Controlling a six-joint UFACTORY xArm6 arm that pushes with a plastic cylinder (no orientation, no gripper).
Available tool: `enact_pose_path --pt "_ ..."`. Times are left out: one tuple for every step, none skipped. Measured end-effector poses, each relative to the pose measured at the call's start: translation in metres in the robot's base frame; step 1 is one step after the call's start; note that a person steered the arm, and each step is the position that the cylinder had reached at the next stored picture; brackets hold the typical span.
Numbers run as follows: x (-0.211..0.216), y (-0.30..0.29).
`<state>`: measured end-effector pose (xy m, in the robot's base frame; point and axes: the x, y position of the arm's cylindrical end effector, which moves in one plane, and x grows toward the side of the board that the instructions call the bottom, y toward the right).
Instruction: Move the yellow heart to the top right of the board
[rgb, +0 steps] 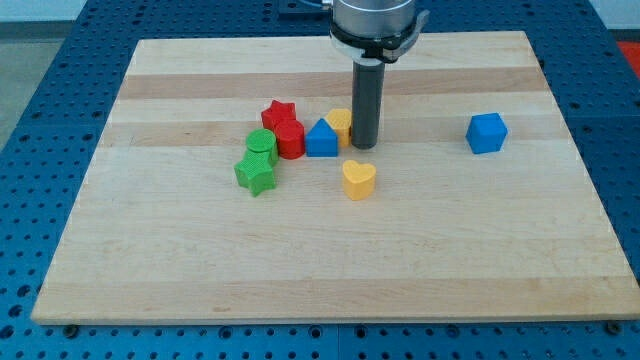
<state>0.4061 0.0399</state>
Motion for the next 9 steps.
enact_pose_path --pt "0.005 0.023" --pt "0.016 0.069" --pt "0.059 0.065" --pt "0.103 0.022" --pt "0.113 -0.025" --pt "0.093 -0.025" --pt "0.08 -0.025" --pt "0.064 -0.026" --pt "0.046 -0.024"
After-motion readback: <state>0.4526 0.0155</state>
